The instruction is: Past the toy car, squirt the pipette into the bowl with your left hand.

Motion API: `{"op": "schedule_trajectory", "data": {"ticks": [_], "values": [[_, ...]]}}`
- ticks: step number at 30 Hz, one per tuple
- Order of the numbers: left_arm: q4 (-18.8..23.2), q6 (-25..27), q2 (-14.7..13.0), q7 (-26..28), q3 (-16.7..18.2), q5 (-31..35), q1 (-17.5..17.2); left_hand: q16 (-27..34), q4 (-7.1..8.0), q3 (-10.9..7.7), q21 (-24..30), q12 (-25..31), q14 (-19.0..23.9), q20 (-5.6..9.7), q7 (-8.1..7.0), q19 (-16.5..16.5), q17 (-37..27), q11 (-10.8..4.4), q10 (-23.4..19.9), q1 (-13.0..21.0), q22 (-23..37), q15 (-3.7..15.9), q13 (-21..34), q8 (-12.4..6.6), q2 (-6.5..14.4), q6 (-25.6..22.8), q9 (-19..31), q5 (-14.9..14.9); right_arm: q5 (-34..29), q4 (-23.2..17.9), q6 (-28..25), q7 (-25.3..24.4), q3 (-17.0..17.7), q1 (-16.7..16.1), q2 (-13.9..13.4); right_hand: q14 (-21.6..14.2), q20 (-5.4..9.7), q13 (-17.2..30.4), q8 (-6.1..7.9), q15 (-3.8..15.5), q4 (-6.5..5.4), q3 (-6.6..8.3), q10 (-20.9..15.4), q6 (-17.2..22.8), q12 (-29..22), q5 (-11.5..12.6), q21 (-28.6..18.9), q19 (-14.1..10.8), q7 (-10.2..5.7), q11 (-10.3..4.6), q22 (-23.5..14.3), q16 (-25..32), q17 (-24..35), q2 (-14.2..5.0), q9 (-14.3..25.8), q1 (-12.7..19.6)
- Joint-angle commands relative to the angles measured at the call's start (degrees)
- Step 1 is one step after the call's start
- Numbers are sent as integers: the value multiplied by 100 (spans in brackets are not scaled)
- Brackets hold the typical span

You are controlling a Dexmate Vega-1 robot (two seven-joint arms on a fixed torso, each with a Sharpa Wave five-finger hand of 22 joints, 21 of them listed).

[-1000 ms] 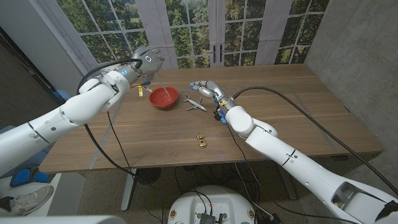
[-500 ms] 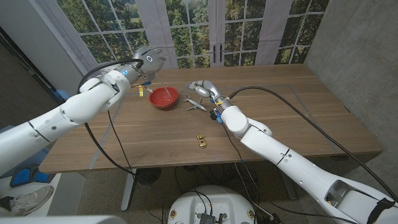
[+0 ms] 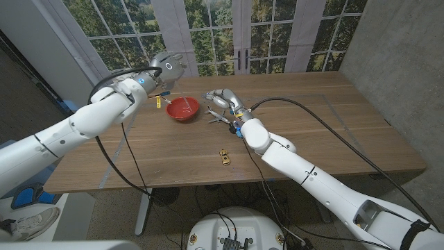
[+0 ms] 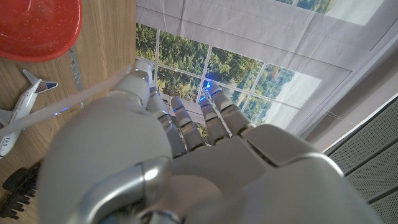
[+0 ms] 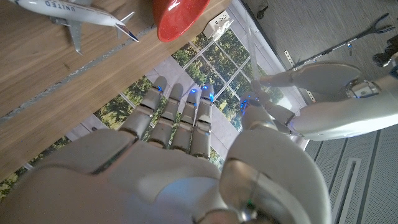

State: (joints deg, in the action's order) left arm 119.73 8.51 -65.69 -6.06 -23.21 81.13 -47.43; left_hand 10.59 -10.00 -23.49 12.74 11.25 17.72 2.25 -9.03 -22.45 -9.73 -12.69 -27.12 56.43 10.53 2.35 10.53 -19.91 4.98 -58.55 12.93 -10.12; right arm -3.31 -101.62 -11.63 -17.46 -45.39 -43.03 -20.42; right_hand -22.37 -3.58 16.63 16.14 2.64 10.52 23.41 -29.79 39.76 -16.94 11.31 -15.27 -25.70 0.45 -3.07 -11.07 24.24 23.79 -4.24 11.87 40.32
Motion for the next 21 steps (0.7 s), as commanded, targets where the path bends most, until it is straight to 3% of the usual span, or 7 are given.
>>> {"op": "schedule_trajectory", "data": {"ticks": [1, 14, 21], "values": [[-81, -107, 52, 57, -112, 142, 142, -12, 21, 26, 20, -20, 51, 48, -43, -2, -11, 8, -48, 57, 17, 925, 9, -47, 6, -7, 28, -35, -13, 186, -30, -234, -62, 54, 281, -151, 2, 81, 110, 309, -39, -35, -145, 179, -78, -35, -32, -45, -14, -16, -12, 120, 92, 86, 42, 124], [-213, -192, 199, 55, -258, 226, 354, -10, 26, 48, 12, -19, 53, 58, -54, 12, -14, 14, -55, 59, 17, 931, 9, -49, 13, -3, 28, -34, 102, 455, -270, -492, -101, 133, 638, -450, 32, 301, 308, 357, -72, -153, -328, 481, -211, -59, -65, -87, -26, -95, -30, 477, 409, 118, 113, 313], [-274, -245, 265, 52, -321, 198, 461, -8, 29, 61, 10, -20, 58, 61, -71, 16, -16, 12, -54, 61, 17, 934, 9, -48, 20, 4, 28, -34, 180, 585, -313, -545, -141, 201, 737, -555, 41, 396, 349, 397, -78, -194, -329, 526, -243, -66, -81, -97, -16, -151, -39, 636, 566, 124, 122, 398]]}}
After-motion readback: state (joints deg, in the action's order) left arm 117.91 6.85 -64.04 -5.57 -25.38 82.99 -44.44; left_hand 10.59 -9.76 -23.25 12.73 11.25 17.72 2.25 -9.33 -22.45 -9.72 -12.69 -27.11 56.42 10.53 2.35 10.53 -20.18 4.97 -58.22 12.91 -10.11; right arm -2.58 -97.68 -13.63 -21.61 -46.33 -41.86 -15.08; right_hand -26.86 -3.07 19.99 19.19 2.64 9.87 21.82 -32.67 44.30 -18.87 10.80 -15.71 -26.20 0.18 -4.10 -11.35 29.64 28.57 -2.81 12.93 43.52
